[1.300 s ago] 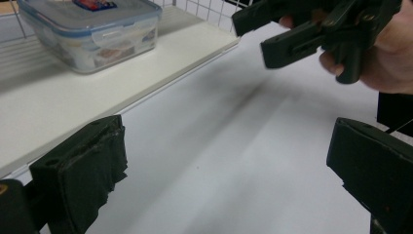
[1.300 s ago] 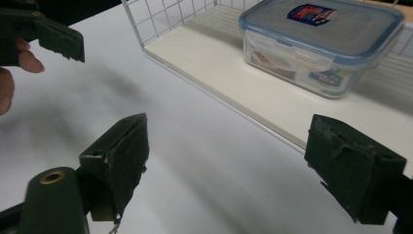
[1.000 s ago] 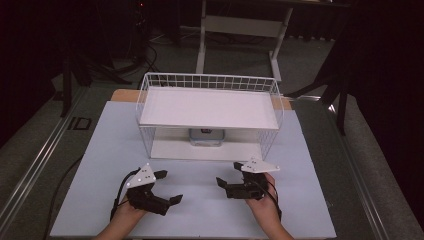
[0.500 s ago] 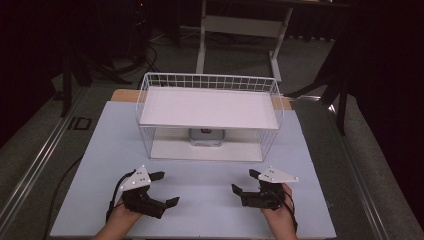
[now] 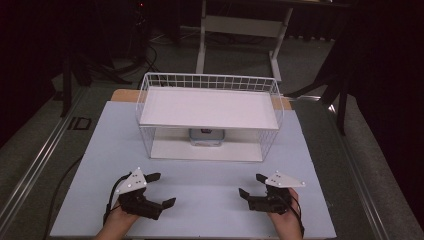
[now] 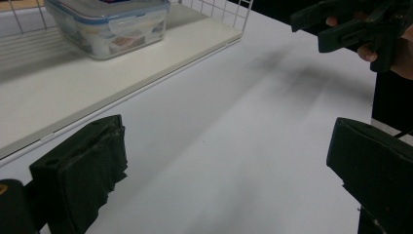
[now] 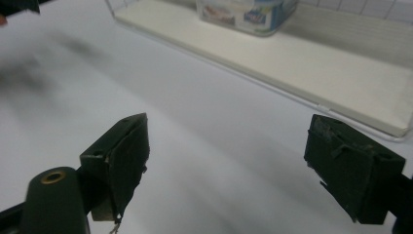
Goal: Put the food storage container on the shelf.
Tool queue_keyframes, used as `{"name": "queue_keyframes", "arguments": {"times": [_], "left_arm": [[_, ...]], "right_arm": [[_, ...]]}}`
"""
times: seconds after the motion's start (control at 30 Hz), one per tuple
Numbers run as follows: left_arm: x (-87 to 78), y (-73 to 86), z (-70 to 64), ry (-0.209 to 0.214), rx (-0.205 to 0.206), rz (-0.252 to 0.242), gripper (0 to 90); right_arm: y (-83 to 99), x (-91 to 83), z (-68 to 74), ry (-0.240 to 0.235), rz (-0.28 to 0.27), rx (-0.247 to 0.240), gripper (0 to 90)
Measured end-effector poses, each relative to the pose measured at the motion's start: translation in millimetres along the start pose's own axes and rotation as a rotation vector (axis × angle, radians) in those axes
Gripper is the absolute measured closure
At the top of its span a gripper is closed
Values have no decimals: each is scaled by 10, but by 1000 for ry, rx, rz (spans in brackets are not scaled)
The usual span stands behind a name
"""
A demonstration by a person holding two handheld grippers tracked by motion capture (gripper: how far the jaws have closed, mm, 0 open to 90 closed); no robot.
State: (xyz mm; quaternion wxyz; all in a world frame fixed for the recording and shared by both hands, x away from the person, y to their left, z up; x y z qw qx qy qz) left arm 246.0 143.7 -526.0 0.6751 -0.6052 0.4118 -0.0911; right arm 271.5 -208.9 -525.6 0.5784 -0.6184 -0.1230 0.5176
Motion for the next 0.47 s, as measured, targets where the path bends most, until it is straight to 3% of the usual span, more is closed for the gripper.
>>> {"name": "queue_keyframes", "arguments": {"times": [0.13,0.2,0.47], "left_arm": [[-23,0,19,-15,10,-9,20],[-32,13,33,-10,-4,-10,20],[-2,72,-3,-3,-7,16,20]], "right_arm": [[82,88,-20,-23,33,2,179],[101,131,-30,-25,40,-1,179],[100,207,-57,-28,38,4,179]]}}
Point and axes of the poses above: each handheld gripper's, and its own axes: x roughly forward along the jaws, y roughly out of its underside, z roughly to its left, the point moved 4 cm from there along x, roughly forward along the jaws, and after that the axes turned 12 degrees about -y, right-handed, at the moved point
